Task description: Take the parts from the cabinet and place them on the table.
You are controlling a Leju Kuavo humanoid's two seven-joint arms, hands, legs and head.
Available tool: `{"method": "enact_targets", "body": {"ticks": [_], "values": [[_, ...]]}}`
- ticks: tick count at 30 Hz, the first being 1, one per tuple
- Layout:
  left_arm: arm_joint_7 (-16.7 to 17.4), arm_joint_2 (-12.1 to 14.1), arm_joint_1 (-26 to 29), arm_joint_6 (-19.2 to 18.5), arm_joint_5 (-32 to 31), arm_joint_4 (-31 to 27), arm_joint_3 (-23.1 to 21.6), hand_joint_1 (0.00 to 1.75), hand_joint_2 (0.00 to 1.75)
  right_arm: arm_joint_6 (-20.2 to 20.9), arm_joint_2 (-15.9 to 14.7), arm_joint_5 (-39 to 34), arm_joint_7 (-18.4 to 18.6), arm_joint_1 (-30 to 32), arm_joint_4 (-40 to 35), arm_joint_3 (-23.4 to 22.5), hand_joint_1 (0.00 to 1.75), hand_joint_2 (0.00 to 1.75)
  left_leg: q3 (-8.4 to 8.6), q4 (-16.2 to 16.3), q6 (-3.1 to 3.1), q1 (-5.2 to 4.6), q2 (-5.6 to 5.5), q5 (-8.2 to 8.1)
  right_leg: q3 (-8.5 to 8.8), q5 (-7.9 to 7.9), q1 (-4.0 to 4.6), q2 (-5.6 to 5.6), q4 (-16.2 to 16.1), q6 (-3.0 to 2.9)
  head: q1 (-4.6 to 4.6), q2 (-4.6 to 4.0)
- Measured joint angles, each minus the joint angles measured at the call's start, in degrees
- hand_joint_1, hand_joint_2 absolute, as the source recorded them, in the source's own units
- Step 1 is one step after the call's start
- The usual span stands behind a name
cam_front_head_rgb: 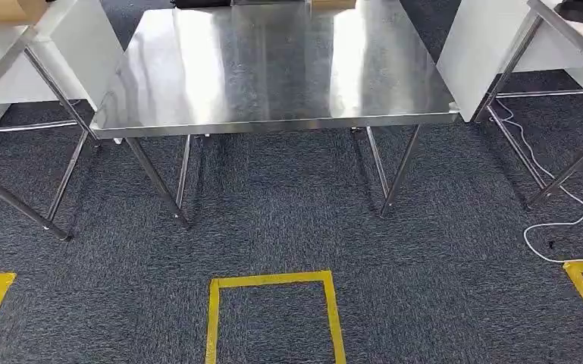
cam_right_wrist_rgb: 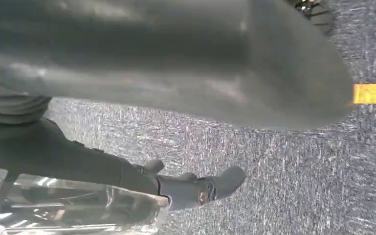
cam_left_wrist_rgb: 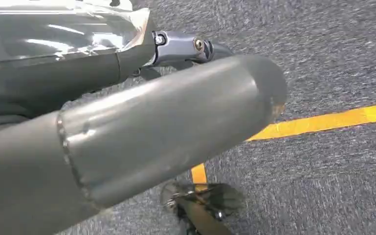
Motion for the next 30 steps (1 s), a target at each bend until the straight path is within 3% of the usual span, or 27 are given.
{"method": "enact_targets", "body": {"ticks": [1, 2, 3, 4, 6, 7, 8, 10, 11, 16, 17, 22, 25, 26, 27, 28, 30], "values": [[0.04, 0.00, 0.02, 0.05, 0.00, 0.00, 0.00, 0.00, 0.00, 0.13, 0.00, 0.02, 0.00, 0.07, 0.00, 0.09, 0.00, 0.00, -2.04, 4.71, 0.03, -0.02, 0.05, -1.95, -0.21, 0.03, 0.37, -0.29, 0.03, -0.09, -0.02, 0.00], [0.07, 0.00, 0.05, 0.05, 0.00, 0.00, 0.02, 0.00, 0.00, 0.22, 0.00, 0.04, 0.00, 0.10, 0.00, 0.13, 0.00, 0.00, -3.23, 7.53, 0.18, -0.05, 0.05, -2.63, -0.36, 0.10, 0.72, -0.55, 0.05, -0.26, 0.00, 0.00], [0.15, 0.00, 0.08, 0.11, 0.02, 0.00, 0.02, 0.00, 0.00, 0.26, -0.02, 0.04, 0.00, 0.10, 0.00, 0.15, 0.00, 0.00, -2.89, 7.27, 0.46, -0.10, 0.07, -1.89, -0.39, 0.10, 0.94, -0.76, 0.05, -0.27, 0.00, 0.00], [0.20, 0.00, 0.08, 0.18, 0.02, 0.00, 0.04, 0.00, 0.00, 0.29, -0.02, 0.04, 0.00, 0.09, 0.00, 0.18, 0.00, 0.00, -1.26, 4.57, 0.82, -0.22, 0.12, -0.11, -0.34, 0.10, 1.11, -0.89, 0.06, -0.27, -0.02, 0.00], [0.20, 0.00, 0.06, 0.22, 0.02, 0.00, 0.04, 0.00, 0.00, 0.37, 0.00, 0.09, 0.00, -0.01, 0.00, 0.24, 0.00, 0.00, 4.51, -5.59, 1.85, -0.65, 0.54, 4.40, -0.08, 0.09, 1.39, -1.04, 0.06, -0.25, 0.00, 0.00], [0.17, 0.04, 0.02, 0.24, 0.00, -0.02, 0.04, 0.00, 0.00, 0.39, 0.11, 0.07, 0.00, -0.04, 0.02, 0.24, 0.00, 0.00, 6.49, -9.46, 2.53, -1.03, 0.90, 4.40, -0.08, 0.09, 1.36, -1.09, 0.06, -0.22, 0.00, 0.00], [0.15, 0.07, -0.03, 0.24, -0.07, 0.00, 0.02, 0.00, 0.00, 0.44, 0.15, -0.11, 0.00, -0.06, 0.02, 0.24, 0.00, 0.00, 6.61, -10.01, 2.31, -1.23, 1.08, 4.47, -0.45, 0.06, 2.14, -1.21, 0.27, -0.17, 0.13, 0.00], [0.11, -0.15, 0.02, 0.24, -0.28, 0.00, 0.02, 0.00, 0.00, 0.44, -0.02, -0.59, 0.02, -0.07, 0.00, 0.24, 0.00, 0.00, 6.40, -10.20, 1.23, -1.40, 1.07, 4.68, -1.09, -0.14, 2.40, -1.29, 0.49, -0.60, 0.18, 0.00], [0.15, -0.13, 0.04, 0.26, -0.35, 0.00, 0.04, 0.00, 0.00, 0.44, 0.02, -0.72, 0.06, -0.02, 0.02, 0.24, 0.00, 0.00, 6.40, -10.20, 1.39, -1.63, 1.05, 4.75, -1.29, -0.12, 2.00, -1.34, 0.47, -0.57, 0.02, 0.00], [0.48, -0.09, -0.01, 0.29, -0.50, 0.00, 0.02, 0.00, 0.00, 0.31, 0.07, -1.01, 0.22, 0.02, 0.02, 0.24, 0.00, 0.00, 6.20, -10.17, 2.04, -2.37, 1.06, 4.83, -1.25, 0.23, 1.89, -1.30, 0.41, 0.01, 0.09, 0.00], [0.52, -0.07, 0.01, 0.26, -0.50, 0.00, 0.02, 0.00, 0.00, 0.31, 0.07, -1.05, 0.28, 0.04, 0.02, 0.24, 0.00, 0.00, 6.03, -9.92, 2.28, -2.62, 1.06, 4.80, -1.14, 0.46, 1.45, -1.30, 0.23, 0.40, 0.07, 0.00], [0.55, -0.04, 0.00, 0.22, -0.50, 0.00, 0.02, 0.00, 0.00, 0.37, 0.24, -1.09, 0.37, 0.03, 0.02, 0.24, 0.00, 0.00, 5.63, -9.65, 3.00, -2.81, 1.05, 4.80, -1.29, 0.67, 1.05, -1.31, 0.23, 0.79, 0.07, 0.00], [0.52, 0.00, 0.00, 0.40, -0.50, 0.00, 0.02, 0.00, 0.00, 0.57, 0.33, -1.11, 0.57, -0.01, 0.02, 0.24, 0.00, 0.00, 5.50, -9.70, 3.77, -3.03, 0.97, 5.26, -1.24, 1.16, 0.87, -1.39, 0.00, 1.50, 0.05, 0.00], [0.52, -0.04, 0.00, 0.46, -0.50, 0.00, 0.02, 0.00, 0.00, 0.57, 0.29, -1.11, 0.59, 0.00, 0.02, 0.24, 0.00, 0.00, 5.69, -10.63, 4.38, -2.40, 1.02, 5.90, -1.32, 0.91, 1.51, -1.37, 0.19, 1.74, 0.02, 0.00], [0.52, -0.11, -0.04, 0.53, -0.50, 0.00, 0.02, 0.00, 0.00, 0.57, 0.26, -1.11, 0.61, 0.00, 0.02, 0.24, 0.00, 0.00, 5.68, -10.97, 4.58, -2.32, 1.14, 6.24, -1.97, -0.26, 0.97, -1.02, 1.39, 1.67, 0.04, 0.00], [0.52, -0.09, -0.05, 0.55, -0.50, 0.00, 0.02, 0.00, 0.00, 0.57, 0.28, -1.11, 0.63, 0.04, 0.02, 0.24, 0.00, 0.00, 5.40, -11.00, 4.83, -2.08, 1.15, 6.42, -3.15, -2.44, 1.08, -0.64, 4.27, 1.25, 0.29, 0.00], [0.52, -0.13, -0.07, 0.55, -0.48, 0.00, 0.02, 0.00, 0.00, 0.57, 0.24, -1.11, 0.72, 0.10, 0.02, 0.24, 0.00, 0.00, 4.73, -10.98, 5.02, -2.08, 1.08, 6.86, -6.88, -7.07, 0.81, -0.37, 13.47, 0.96, 0.33, 0.00]]}}
